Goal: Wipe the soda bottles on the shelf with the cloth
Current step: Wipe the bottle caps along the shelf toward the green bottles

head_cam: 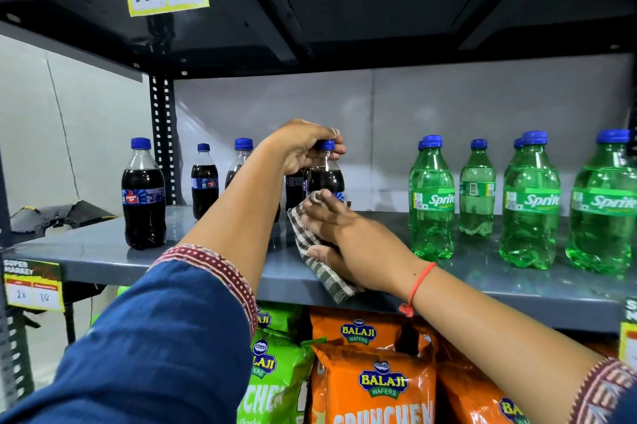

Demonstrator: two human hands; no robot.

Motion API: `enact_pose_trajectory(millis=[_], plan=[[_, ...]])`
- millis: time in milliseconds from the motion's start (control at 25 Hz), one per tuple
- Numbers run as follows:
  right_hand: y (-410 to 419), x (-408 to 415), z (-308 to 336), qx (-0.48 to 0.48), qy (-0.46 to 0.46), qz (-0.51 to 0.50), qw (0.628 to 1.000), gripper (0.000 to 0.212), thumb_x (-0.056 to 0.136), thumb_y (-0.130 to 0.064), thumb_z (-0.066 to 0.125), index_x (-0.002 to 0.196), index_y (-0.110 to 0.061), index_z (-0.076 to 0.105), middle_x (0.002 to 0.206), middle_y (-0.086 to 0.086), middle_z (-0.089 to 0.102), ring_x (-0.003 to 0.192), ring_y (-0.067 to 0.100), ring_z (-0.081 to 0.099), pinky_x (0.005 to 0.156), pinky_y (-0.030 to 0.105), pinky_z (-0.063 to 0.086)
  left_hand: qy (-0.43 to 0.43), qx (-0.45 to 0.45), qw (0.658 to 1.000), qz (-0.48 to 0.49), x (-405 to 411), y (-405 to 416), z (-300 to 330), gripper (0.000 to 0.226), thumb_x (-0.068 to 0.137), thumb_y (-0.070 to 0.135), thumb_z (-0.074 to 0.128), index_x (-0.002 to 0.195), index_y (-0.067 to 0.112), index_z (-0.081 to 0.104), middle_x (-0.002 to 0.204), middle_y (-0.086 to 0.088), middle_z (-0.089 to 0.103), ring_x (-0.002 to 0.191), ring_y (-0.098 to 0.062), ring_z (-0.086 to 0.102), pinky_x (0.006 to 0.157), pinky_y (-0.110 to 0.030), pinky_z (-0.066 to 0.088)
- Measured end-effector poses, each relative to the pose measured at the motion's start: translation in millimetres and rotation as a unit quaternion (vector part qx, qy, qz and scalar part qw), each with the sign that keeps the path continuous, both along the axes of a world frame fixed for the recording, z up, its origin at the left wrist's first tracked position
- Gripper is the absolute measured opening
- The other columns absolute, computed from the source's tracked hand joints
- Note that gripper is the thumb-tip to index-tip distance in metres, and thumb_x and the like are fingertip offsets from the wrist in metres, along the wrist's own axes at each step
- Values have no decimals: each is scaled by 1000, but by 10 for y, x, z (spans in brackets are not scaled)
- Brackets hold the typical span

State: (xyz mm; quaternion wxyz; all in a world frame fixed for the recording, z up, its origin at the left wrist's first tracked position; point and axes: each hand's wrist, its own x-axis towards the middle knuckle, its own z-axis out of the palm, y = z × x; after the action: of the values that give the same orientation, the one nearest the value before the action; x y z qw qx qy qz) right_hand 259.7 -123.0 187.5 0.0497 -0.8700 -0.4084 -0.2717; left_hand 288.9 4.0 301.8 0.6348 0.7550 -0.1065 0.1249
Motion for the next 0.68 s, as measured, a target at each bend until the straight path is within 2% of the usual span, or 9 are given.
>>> enact_pose_trajectory(millis=[120, 240, 320, 440, 520, 600, 680], plan=[[-26, -213, -38, -36, 23, -26, 999, 54, 94, -50, 38, 141, -24, 33, 155, -11, 19, 143, 10, 6, 108, 39, 32, 1, -3, 1000, 6, -3, -1, -6, 15, 87, 14, 54, 87, 2, 63, 82, -10, 69, 63, -13, 67, 63, -20, 56], [-57, -342, -58, -56, 9, -63, 996, 59, 88, -54, 46, 138, -25, 37, 150, -5, 34, 132, 26, 34, 102, 42, 40, 2, -14, 1000, 9, -1, 16, 2, 14, 87, 14, 55, 88, 2, 63, 83, -10, 69, 68, -14, 67, 67, -22, 56], [-73, -387, -27, -51, 14, -75, 996, 59, 82, -46, 58, 133, -21, 41, 138, 3, 45, 118, 32, 48, 93, 40, 45, 4, -10, 1000, 11, -21, 0, 0, 15, 87, 15, 55, 90, 2, 63, 84, -9, 69, 71, -15, 66, 69, -22, 55], [-159, -490, 42, -19, 41, -53, 998, 56, 74, -28, 65, 126, -20, 46, 127, 6, 52, 107, 34, 54, 84, 37, 46, -16, 16, 999, 42, -71, -26, -15, 17, 85, 17, 58, 93, 3, 63, 92, -10, 68, 76, -15, 64, 70, -22, 54], [-297, -610, 104, 26, 91, -38, 995, 56, 74, -21, 65, 126, -25, 48, 129, 2, 51, 112, 27, 52, 90, 36, 46, -100, 32, 988, 110, -113, -51, 7, 14, 83, 21, 60, 88, 9, 66, 93, -9, 66, 79, -16, 61, 69, -18, 50], [-496, -723, 159, 88, 121, -39, 988, 55, 76, -17, 64, 126, -29, 48, 132, -4, 48, 116, 18, 48, 96, 33, 44, -244, 42, 953, 176, -198, -183, 82, 12, 82, 26, 60, 76, 18, 67, 80, 0, 64, 75, -14, 54, 59, -13, 46], [-704, -783, 183, 110, 51, -74, 990, 54, 78, -17, 63, 127, -30, 46, 135, -7, 46, 118, 17, 45, 100, 32, 38, -343, 59, 925, 150, -283, -464, 157, 7, 79, 29, 60, 77, 24, 64, 77, 2, 60, 74, -9, 53, 67, -16, 47]])
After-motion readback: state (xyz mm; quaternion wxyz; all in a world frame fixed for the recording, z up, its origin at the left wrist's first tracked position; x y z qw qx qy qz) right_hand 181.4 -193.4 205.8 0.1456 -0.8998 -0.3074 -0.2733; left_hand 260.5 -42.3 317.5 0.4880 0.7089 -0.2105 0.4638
